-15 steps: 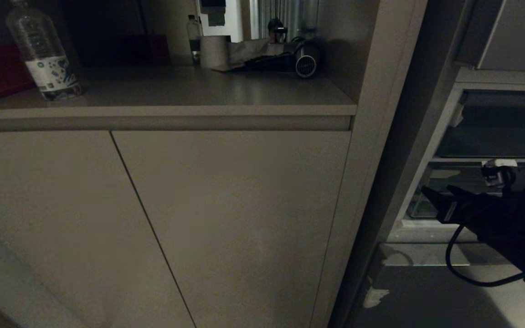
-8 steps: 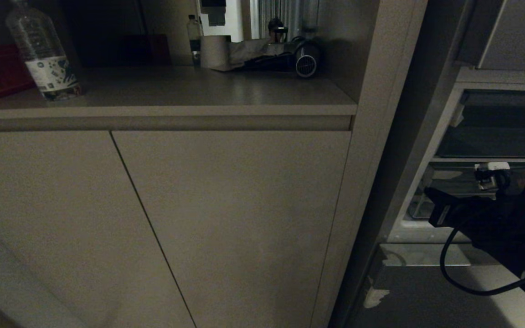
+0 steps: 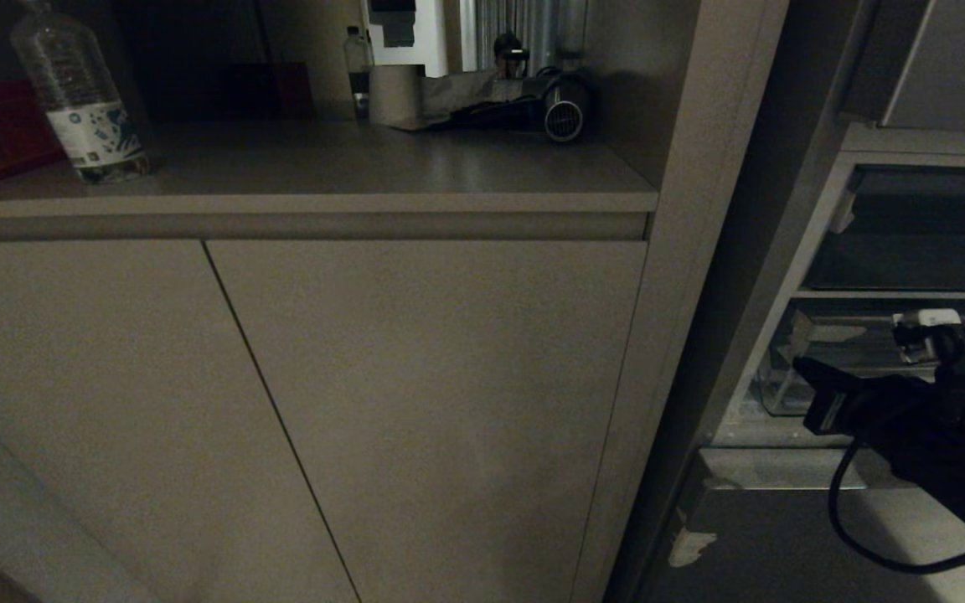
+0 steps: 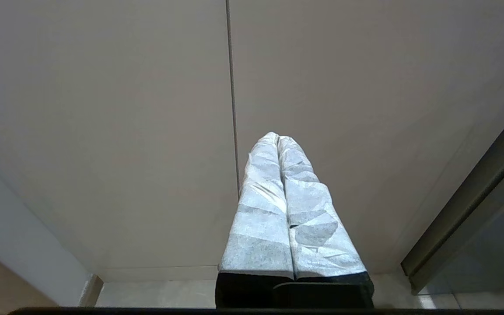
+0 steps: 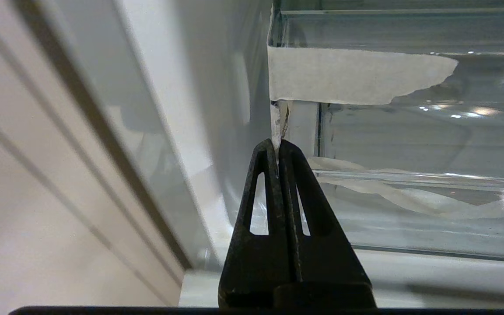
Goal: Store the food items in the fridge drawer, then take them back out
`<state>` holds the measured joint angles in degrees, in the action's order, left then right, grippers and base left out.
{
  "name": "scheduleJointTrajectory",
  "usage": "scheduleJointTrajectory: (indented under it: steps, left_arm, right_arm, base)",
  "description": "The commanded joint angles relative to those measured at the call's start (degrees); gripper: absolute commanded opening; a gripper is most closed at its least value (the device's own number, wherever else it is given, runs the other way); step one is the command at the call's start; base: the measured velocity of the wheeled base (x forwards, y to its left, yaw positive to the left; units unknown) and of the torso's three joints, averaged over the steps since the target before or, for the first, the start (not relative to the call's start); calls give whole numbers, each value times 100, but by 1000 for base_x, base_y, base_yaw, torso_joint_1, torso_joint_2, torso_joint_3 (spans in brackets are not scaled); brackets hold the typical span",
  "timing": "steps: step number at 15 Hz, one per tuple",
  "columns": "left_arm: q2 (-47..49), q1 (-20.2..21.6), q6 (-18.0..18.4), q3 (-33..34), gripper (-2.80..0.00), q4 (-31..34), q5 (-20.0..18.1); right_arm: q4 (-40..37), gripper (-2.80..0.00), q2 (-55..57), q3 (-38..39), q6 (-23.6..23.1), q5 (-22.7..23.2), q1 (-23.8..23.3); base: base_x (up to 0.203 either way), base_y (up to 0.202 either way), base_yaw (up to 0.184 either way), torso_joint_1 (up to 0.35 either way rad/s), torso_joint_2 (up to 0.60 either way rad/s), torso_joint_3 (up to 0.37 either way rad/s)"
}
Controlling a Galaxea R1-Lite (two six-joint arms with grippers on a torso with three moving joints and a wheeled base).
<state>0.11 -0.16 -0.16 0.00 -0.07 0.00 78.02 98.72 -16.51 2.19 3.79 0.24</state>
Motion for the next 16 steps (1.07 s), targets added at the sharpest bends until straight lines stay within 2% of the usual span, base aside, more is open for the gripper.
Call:
scheduleJointTrajectory:
  steps: [1,6,8,10,11,13,16]
  left_arm:
    - [7,-2,-2,0,-280,-1,0]
    - [7,-2,-2,0,-280,-1,0]
    - [7,-2,-2,0,-280,-1,0]
    - [7,-2,-2,0,-280,-1,0]
    - [7,-2,-2,0,-280,-1,0]
    - [7,-2,-2,0,-280,-1,0]
    - [7,-2,-2,0,-280,-1,0]
  right_arm:
    - [61,-280,-663,462,1,7,2]
    - [19,-280,-2031,1698,20,4,2]
    - [-421,-280,-2716,1813,114,-93,-10]
    - [-1264,-280,-3573,1801,158,-139,-13]
    - [-1844,0,-3993,1749,172,-146,-14]
    - [-2964,0,-4719,1536,191,-151,-15]
    - [-4630,0,-5561,757,226,-150,-15]
  base:
    - [0,0,0,0,0,0]
    - [0,0,0,0,0,0]
    - [0,0,0,0,0,0]
    - [0,0,0,0,0,0]
    - [0,0,0,0,0,0]
    - [0,0,0,0,0,0]
    - [0,0,0,0,0,0]
